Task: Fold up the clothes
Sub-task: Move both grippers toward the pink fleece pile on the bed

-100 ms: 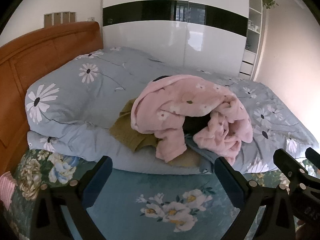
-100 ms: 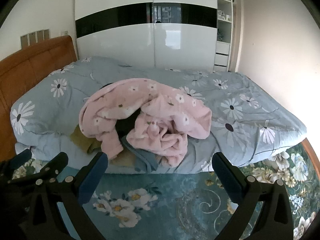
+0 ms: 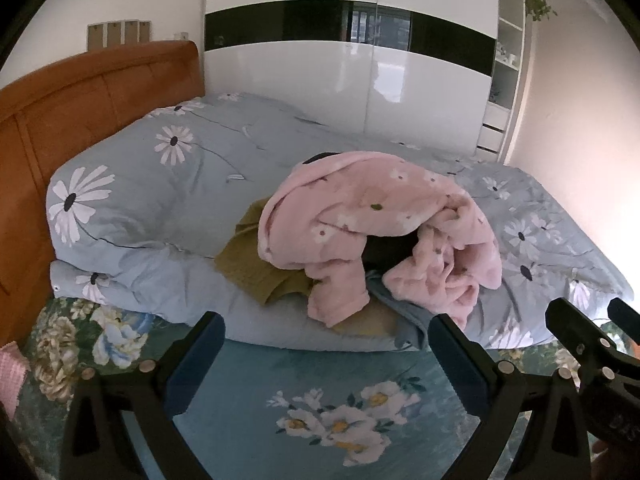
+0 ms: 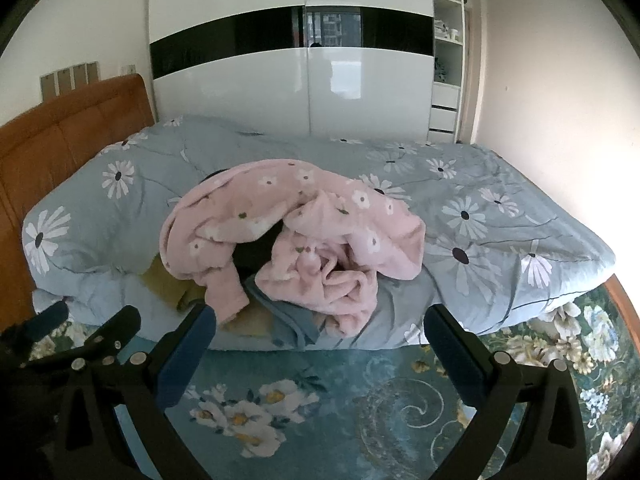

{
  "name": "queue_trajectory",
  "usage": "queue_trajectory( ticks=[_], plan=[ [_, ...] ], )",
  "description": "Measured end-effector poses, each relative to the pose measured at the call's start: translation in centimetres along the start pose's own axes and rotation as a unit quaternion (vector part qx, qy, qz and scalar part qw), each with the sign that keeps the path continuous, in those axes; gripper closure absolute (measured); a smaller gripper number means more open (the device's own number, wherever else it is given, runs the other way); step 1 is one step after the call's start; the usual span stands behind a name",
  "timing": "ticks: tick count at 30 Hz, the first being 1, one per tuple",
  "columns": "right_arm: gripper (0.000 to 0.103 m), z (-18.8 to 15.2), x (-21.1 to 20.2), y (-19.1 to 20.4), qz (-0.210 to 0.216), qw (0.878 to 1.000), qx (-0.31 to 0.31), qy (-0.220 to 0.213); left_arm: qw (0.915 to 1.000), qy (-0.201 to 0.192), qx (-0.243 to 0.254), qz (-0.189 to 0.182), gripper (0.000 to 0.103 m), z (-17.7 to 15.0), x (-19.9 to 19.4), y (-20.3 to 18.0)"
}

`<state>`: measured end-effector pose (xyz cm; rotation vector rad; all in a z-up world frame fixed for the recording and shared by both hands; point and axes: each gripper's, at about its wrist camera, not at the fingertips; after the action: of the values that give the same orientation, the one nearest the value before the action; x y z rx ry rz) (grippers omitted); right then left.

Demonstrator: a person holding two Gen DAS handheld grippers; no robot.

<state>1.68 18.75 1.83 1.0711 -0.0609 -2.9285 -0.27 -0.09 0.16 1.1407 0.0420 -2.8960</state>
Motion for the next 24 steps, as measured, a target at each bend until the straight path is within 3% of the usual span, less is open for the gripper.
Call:
queue_trajectory(
  ticks=[7, 14, 24],
  plan=[
    [0.000, 0.8, 0.0, 0.0, 0.033, 0.999, 0.014, -0.013, 0.9994, -0.034, -0.006, 0.003, 0.000, 0.3, -0.5, -0.1],
    [0.000, 1.3, -2.1, 0.7, 0.038, 0.999, 0.005, -0.034, 0.9981, -0.057, 0.021, 0.011, 0.000, 1.0, -1.7, 0.5],
    [0.000, 2.0, -2.8, 1.1, 0.043, 0.999, -0.017, -0.025, 0.9969, -0.075, 0.021, 0.008, 0.000, 1.7, -3.4, 1.1]
  ],
)
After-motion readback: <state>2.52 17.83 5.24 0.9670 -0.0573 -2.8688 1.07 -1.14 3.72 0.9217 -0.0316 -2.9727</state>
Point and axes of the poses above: each gripper's, at about its wrist camera, not at the fingertips, and x roughly the way its jaws point, y to its left, z to its top, and after that the axes turned 2 degrees about z, right-handed
